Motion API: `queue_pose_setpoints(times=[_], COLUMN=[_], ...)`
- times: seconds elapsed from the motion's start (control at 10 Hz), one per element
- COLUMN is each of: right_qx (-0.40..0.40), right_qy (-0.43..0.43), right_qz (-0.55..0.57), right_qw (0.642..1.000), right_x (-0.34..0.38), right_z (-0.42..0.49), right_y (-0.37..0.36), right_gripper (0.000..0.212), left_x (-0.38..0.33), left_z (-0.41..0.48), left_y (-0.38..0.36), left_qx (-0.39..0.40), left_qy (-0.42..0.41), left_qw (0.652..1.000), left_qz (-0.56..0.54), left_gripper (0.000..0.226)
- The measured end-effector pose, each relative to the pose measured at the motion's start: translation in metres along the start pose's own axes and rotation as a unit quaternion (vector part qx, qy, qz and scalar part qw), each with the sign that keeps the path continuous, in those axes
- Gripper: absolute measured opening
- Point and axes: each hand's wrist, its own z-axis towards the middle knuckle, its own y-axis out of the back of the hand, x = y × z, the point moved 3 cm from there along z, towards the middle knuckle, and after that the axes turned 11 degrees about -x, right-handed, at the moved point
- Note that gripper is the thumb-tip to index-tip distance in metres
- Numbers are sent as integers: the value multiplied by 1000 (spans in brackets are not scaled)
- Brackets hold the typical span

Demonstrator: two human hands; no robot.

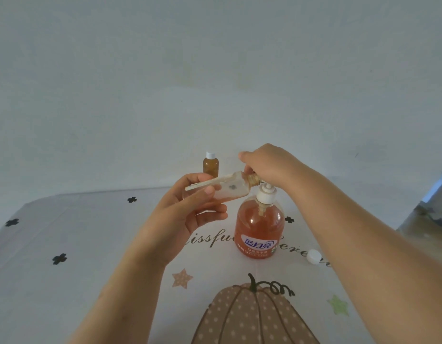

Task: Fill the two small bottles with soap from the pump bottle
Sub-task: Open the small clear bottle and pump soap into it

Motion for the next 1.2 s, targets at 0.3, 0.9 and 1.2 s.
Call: queue_pose_setpoints(times=[0.3, 0.9, 1.2], right_qx=[6, -23, -16], right_qy=[23, -11, -35], right_qz=[-46, -33, 3], right_qw=[999, 999, 999], right_x=[-4, 5, -7], right_z=[-7, -5, 3], right_y=[-10, 2, -13], right_gripper=[32, 38, 37], left_x=[6, -1, 3], left_z=[4, 0, 3], left_y=[4, -1, 4], left_qx=[-12, 1, -8], left_qy=[0, -4, 3], left_qw=[1000, 1000, 1000], left_qz=[10, -10, 8], left_gripper=[21, 22, 20])
